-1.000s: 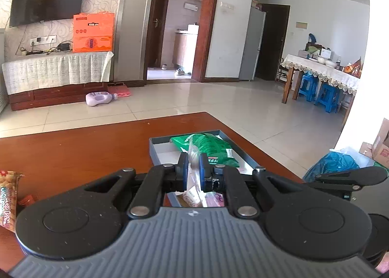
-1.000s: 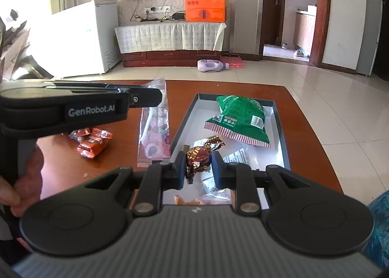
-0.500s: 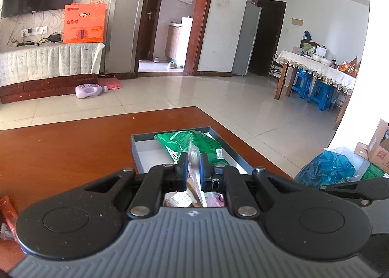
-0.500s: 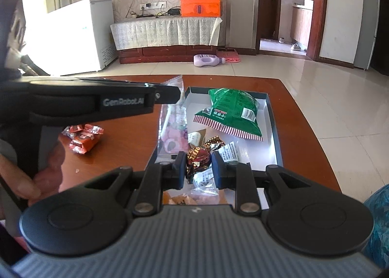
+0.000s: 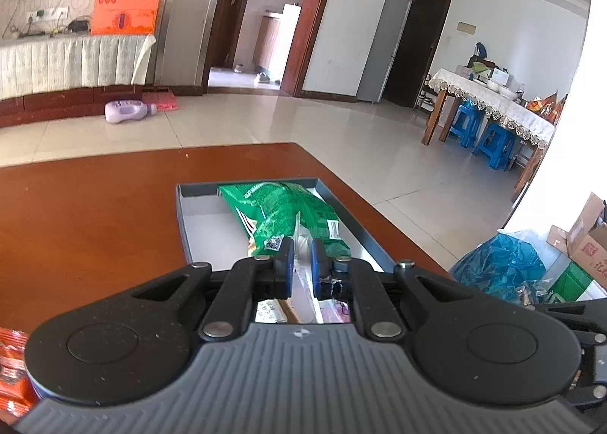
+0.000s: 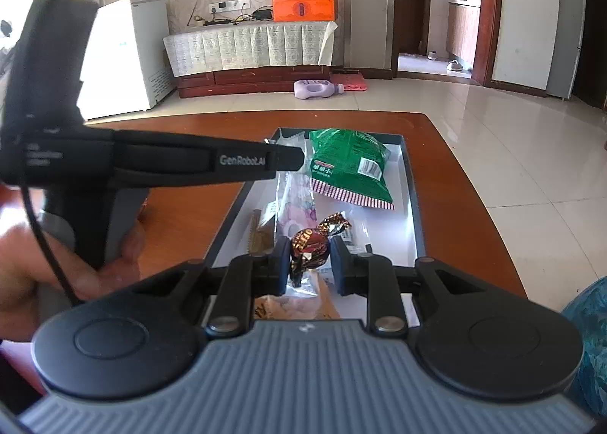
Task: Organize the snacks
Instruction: 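Open the left gripper to drop the clear bag while the right gripper releases chocolates into the box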
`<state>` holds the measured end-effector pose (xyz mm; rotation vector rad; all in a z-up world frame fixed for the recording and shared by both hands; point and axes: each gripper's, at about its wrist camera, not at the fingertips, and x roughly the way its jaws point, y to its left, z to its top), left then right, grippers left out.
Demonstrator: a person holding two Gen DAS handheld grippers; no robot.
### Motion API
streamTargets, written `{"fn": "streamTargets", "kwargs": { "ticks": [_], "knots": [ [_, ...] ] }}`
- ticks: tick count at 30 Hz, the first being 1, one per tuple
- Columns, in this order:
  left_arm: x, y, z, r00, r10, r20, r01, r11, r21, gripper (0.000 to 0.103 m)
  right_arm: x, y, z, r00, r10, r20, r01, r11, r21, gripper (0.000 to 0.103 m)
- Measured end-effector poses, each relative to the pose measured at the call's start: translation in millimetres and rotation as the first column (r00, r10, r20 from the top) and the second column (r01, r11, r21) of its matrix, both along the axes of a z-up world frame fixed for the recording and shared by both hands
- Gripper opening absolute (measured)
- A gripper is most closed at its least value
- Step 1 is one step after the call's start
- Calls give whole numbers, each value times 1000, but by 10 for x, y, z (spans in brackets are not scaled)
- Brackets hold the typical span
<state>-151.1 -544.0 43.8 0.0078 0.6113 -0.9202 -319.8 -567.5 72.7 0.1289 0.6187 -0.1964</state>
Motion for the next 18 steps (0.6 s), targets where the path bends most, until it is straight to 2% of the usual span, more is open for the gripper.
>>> {"fn": "streamTargets", "kwargs": {
  "ticks": [11,18],
  "knots": [
    [208,-246,-209,999,-3,-41,4,1000,23,12,50,-48,-67,1000,-3,-22,3,1000,5,26],
    [197,-339,-323,999,-9,-32,11,998,62,13,63,-56,-96,999,-6,-32,6,1000,3,26]
  ]
}}
